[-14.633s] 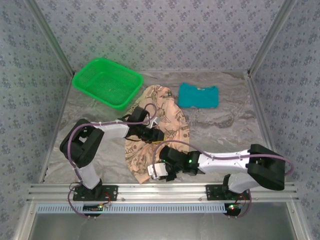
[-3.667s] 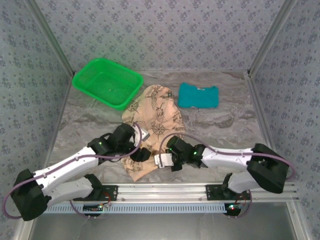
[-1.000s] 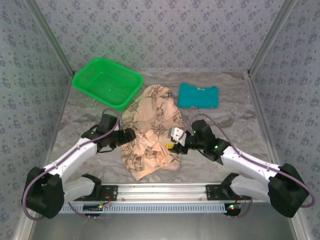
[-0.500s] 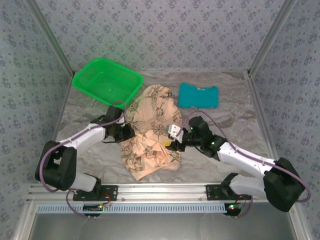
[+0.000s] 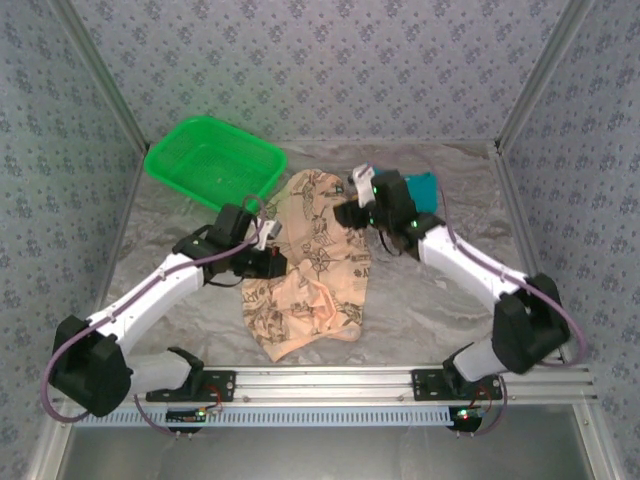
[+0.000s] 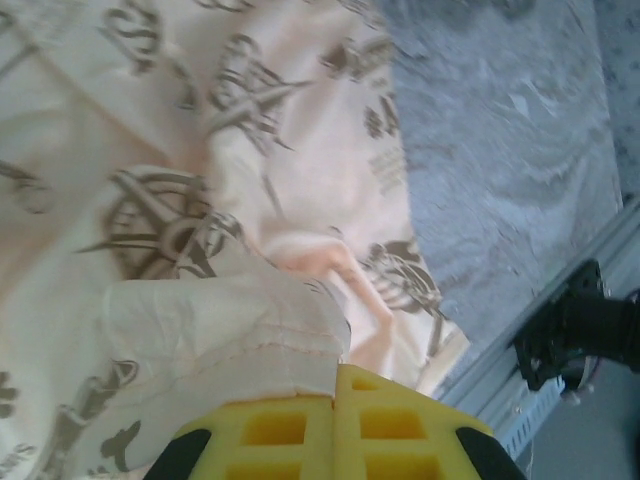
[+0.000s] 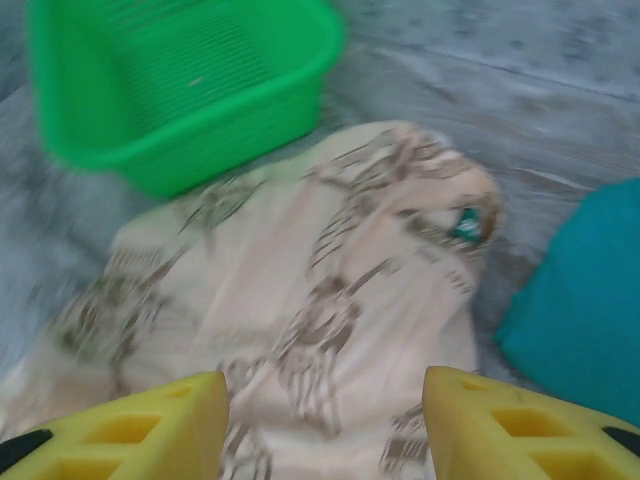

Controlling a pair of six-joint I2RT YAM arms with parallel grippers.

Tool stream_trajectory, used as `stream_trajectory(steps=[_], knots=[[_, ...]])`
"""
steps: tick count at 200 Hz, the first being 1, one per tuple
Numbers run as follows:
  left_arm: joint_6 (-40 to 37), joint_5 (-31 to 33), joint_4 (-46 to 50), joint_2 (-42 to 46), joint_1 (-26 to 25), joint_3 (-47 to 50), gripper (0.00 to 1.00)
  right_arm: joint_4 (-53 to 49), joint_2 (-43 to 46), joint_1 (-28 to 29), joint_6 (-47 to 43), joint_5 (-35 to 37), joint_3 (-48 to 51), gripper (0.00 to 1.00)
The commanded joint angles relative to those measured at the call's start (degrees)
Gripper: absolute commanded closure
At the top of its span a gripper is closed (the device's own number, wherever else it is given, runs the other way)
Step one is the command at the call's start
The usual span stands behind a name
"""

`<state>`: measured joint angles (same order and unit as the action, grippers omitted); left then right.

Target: Fold the inside-out t-shirt

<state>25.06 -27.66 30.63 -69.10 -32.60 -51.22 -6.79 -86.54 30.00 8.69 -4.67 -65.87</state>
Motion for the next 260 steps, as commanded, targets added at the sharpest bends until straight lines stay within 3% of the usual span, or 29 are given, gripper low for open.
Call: stream_trajectory(steps=[1, 21, 44, 52, 58, 88, 111, 123, 136, 157, 182, 213, 260], knots=[[0.15, 1.61, -1.36, 3.12, -5.4, -0.77, 1.0, -13.67, -7.53, -1.26, 14.67, 3.89, -8.29, 0.45], [1.04, 4.86, -4.86, 4.05, -12.82, -0.07, 1.0, -12.21, -11.51, -1.28, 18.12, 2.96, -10.58, 0.45], [0.88, 8.51, -8.87, 2.08, -19.76, -0.13, 0.81, -12.09, -14.14, -1.56, 19.41, 3.16, -12.15, 0.45], [1.19, 8.96, -9.48, 0.28, -20.65, -0.63, 0.66, -12.35, -14.51, -1.91, 19.73, 3.26, -12.27, 0.45], [1.21, 8.48, -9.72, -1.31, -21.03, -0.97, 0.6, -12.43, -14.74, -2.42, 20.02, 2.95, -12.15, 0.45], [-1.94, 8.47, -4.37, -9.42, -23.17, -6.27, 0.45, -13.05, -13.2, -5.01, 20.48, 1.99, -9.35, 0.46], [-2.81, 13.46, 0.03, -7.96, -24.35, -8.13, 0.38, -13.74, -9.58, -6.55, 17.42, 2.93, -5.34, 0.45], [-0.09, 18.98, -0.84, -3.66, -24.22, -5.7, 0.26, -14.63, -7.63, -6.88, 15.14, 4.16, -3.73, 0.45], [3.14, 24.23, -2.07, 1.9, -23.5, -1.97, 0.01, -15.3, -5.82, -7.1, 13.11, 5.36, -2.03, 0.44], [8.34, 29.88, -3.59, 10.35, -19.88, 4.87, 0.0, -15.67, -4.22, -7.39, 11.68, 6.04, 0.8, 0.43], [14.3, 30.12, -4.0, 15.64, -12.7, 11.04, 0.0, -15.89, -3.57, -7.5, 10.85, 4.64, 1.61, 0.43], [16.39, 22.65, -6.49, 14.45, -4.48, 15.46, 0.0, -15.98, -3.27, -7.31, 10.3, 3.67, 1.96, 0.43], [15.43, 10.34, -17.58, 9.11, -0.15, 17.37, 0.0, -16.41, -3.5, -6.88, 10.41, 2.71, 1.51, 0.42]])
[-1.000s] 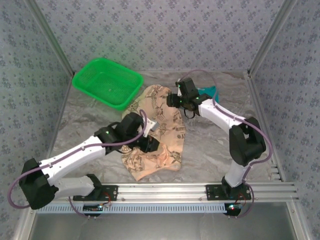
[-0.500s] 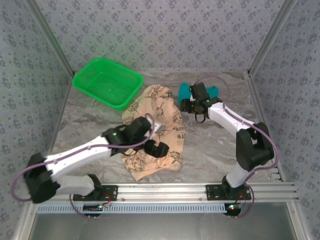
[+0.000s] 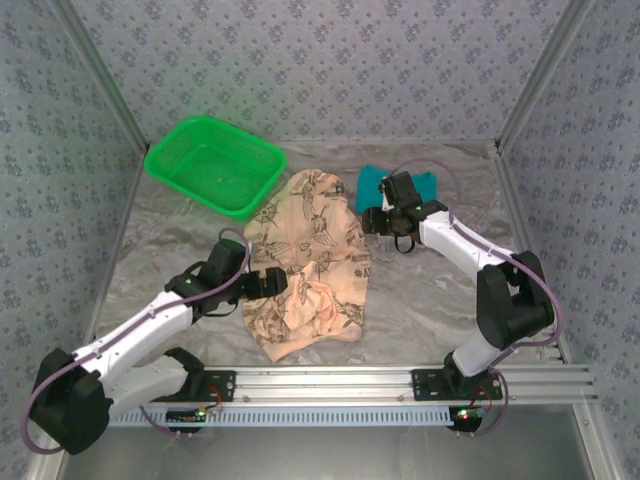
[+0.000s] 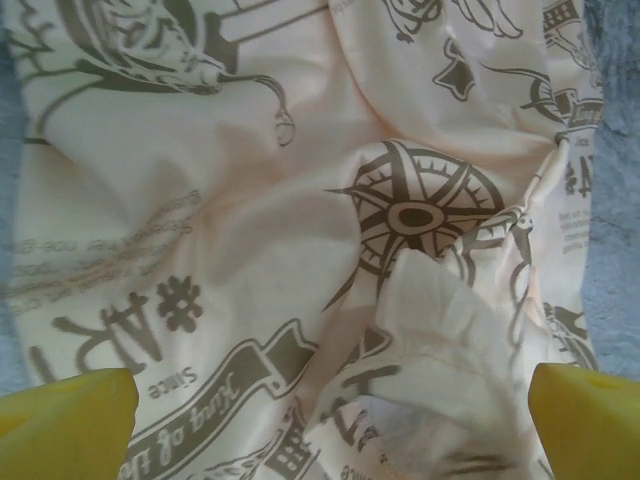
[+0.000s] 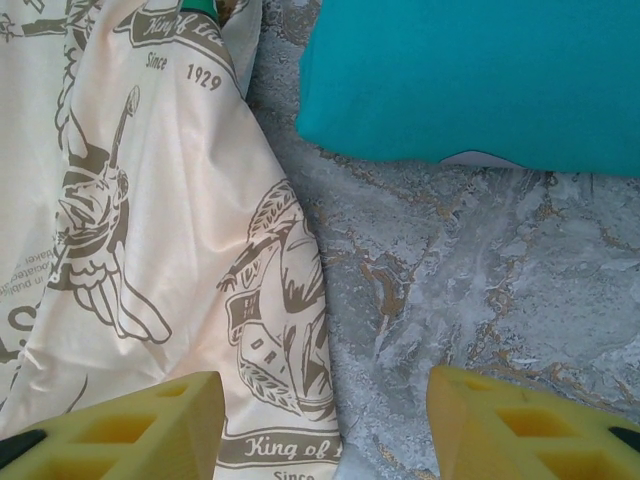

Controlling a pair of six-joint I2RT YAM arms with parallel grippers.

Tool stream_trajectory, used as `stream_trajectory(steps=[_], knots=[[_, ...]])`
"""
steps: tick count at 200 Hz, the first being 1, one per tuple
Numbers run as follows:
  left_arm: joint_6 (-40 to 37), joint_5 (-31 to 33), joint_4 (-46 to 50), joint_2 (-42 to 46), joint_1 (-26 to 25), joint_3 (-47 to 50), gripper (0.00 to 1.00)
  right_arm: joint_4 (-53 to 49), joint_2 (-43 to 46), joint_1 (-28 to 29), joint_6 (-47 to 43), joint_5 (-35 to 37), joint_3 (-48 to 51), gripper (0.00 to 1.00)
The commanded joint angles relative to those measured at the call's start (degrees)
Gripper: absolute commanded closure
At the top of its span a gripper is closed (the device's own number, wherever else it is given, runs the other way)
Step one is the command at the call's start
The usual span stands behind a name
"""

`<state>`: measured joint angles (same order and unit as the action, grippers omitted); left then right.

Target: Fold the inside-out t-shirt

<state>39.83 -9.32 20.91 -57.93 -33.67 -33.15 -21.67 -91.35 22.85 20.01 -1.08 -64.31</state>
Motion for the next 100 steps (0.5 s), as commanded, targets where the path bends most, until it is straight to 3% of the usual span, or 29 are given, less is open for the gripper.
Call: stream_trajectory(steps=[1, 35, 100], knots=[[0.67, -8.26, -7.96, -2.17, 0.95, -0.74, 0.0, -1.53, 1.33, 0.31, -0.92, -0.91, -0.12, 0.42], [1.46, -15.46, -12.82, -5.39, 0.95, -0.6, 0.0, -1.79, 1.23, 0.42, -0.96, -1.26, -0.29, 0.42], [3.34, -6.15, -5.4, -8.38, 4.86, 0.35, 0.0, -1.76, 0.38, 0.94, -0.93, -2.57, -0.98, 0.42]])
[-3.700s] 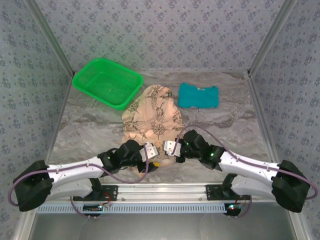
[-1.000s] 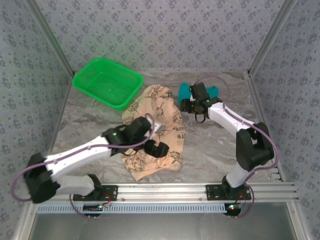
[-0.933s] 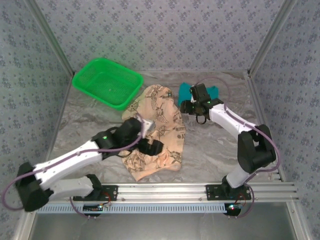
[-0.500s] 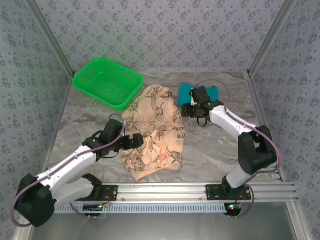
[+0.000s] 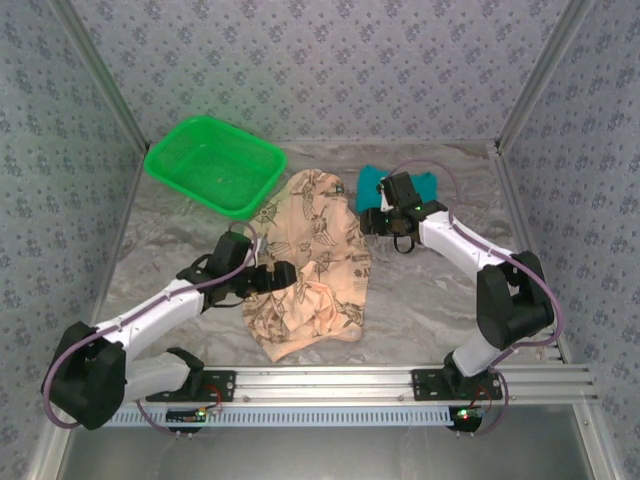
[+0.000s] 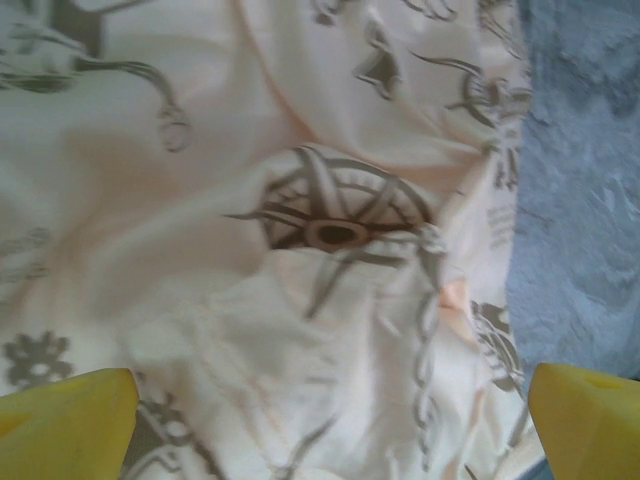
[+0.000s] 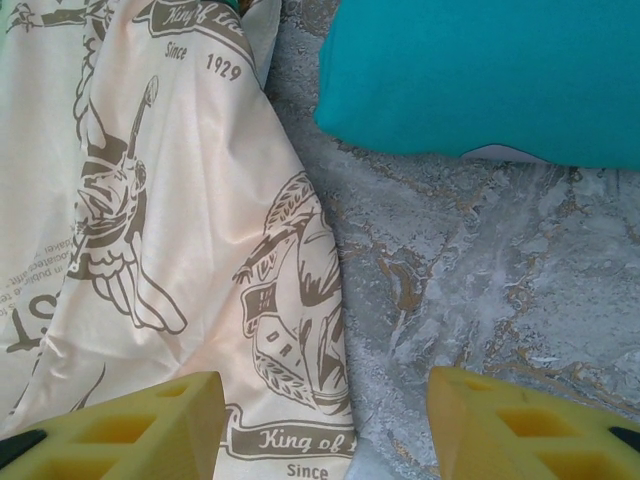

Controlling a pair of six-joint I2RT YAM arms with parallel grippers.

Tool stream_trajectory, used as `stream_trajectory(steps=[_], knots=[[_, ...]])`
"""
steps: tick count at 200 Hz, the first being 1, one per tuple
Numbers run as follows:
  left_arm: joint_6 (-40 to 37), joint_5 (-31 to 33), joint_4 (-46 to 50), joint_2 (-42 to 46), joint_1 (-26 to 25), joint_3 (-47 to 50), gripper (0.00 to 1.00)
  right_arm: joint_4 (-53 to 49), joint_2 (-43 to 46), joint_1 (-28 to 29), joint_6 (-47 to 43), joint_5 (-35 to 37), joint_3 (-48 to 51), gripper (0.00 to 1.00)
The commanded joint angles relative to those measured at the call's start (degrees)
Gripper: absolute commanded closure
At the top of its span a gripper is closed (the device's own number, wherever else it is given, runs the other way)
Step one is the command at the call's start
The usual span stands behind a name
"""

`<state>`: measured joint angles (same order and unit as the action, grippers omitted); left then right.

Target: Fold the inside-out t-shirt

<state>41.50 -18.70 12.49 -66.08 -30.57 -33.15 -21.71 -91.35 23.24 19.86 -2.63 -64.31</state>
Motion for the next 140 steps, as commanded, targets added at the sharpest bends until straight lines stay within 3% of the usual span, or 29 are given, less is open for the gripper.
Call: stream_trajectory(steps=[1, 28, 63, 95, 140], knots=[[1.76, 3.32, 3.09, -0.21, 1.84, 0.36, 0.0, -1.73, 0.38, 0.56, -0.78, -1.04, -0.99, 0.42], [3.83, 0.87, 0.22, -1.18, 2.5, 1.5, 0.03, -1.73, -0.03, 0.7, -0.89, -1.14, -1.16, 0.42], [2.87, -5.41, -2.88, -6.99, 2.3, 0.12, 0.2, -1.75, -0.49, 1.09, -0.96, -1.49, -1.49, 0.43], [1.97, -8.04, -5.53, -6.54, 2.12, 1.04, 0.28, -1.98, -0.24, 1.36, -1.65, -1.79, -1.71, 0.44], [-0.31, -15.0, -11.3, -5.52, 1.81, 1.68, 0.57, -1.92, -0.23, 1.49, -1.76, -1.93, -1.78, 0.44]])
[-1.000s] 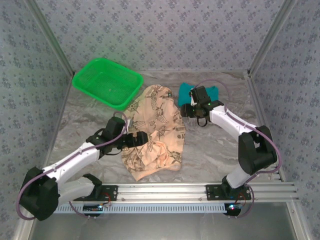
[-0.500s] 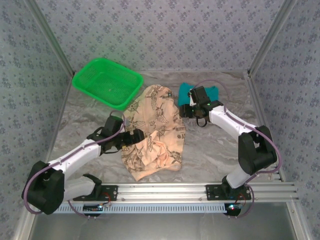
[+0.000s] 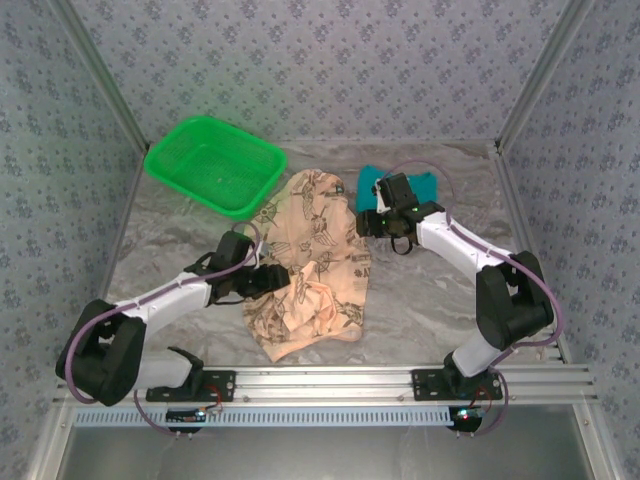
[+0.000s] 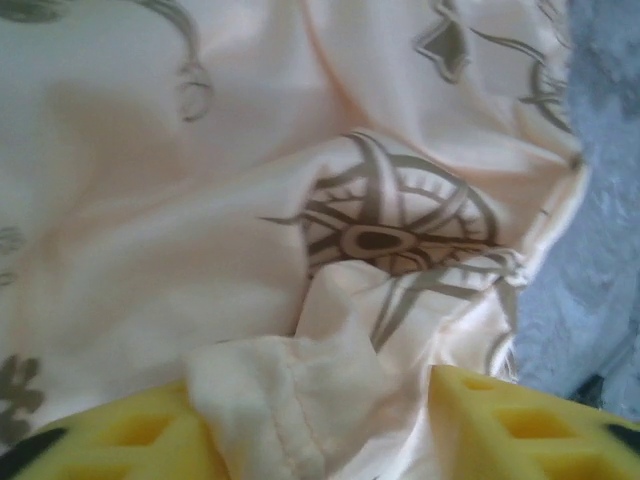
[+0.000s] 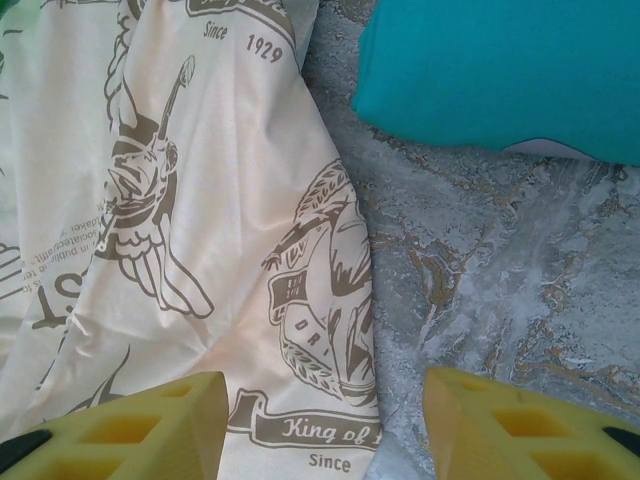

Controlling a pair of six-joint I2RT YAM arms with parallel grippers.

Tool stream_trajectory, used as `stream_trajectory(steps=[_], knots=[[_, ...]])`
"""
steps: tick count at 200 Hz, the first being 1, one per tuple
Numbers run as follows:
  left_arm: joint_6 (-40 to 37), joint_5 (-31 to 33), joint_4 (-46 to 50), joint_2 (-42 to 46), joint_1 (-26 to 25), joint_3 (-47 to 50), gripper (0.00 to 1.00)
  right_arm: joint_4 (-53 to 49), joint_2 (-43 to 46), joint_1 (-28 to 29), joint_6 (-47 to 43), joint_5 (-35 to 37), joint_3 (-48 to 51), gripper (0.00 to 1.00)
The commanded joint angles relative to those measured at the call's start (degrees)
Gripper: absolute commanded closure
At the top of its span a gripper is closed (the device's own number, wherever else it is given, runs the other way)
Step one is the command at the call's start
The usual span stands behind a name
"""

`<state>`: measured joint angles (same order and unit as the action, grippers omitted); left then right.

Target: Fold the inside-out t-shirt

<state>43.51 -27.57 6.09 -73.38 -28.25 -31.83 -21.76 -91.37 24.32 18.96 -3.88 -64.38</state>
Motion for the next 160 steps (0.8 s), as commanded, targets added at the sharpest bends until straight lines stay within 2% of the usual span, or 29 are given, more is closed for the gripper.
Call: stream_trajectory(steps=[1, 54, 65, 73, 99, 112, 140, 160], knots=[[-2.43, -6.33, -4.96, 1.9, -0.54, 0.33, 0.58, -1.88, -0.21, 0.4, -0.86, -0.69, -1.72, 0.44], [-8.35, -10.07, -4.11, 6.26, -3.82, -0.33, 0.71, -1.47, -0.34, 0.27, 0.09, -1.59, -1.98, 0.45], [-9.24, -10.63, -3.94, 6.9, -4.67, -0.36, 0.83, -0.88, -0.4, 0.09, 0.87, -2.16, -2.04, 0.45], [-10.04, -10.67, -3.29, 7.15, -5.19, -0.46, 1.0, -0.41, -0.56, 0.02, 1.44, -2.26, -2.28, 0.45], [-13.36, -10.63, 2.17, 7.72, -7.27, -2.68, 1.0, 0.84, -2.22, 0.44, 2.75, -1.91, -3.4, 0.45], [-15.44, -10.06, 5.19, 8.78, -8.99, -3.9, 1.0, 0.58, -3.92, 1.16, 3.56, -0.97, -7.29, 0.45], [-16.27, -10.63, 3.94, 13.14, -12.48, -3.22, 1.0, -0.4, -8.12, 3.7, 5.88, 1.39, -12.61, 0.44], [-17.25, -8.58, 7.23, 17.35, -12.92, -6.58, 1.0, -2.49, -11.77, 5.54, 7.71, 1.63, -17.97, 0.45]])
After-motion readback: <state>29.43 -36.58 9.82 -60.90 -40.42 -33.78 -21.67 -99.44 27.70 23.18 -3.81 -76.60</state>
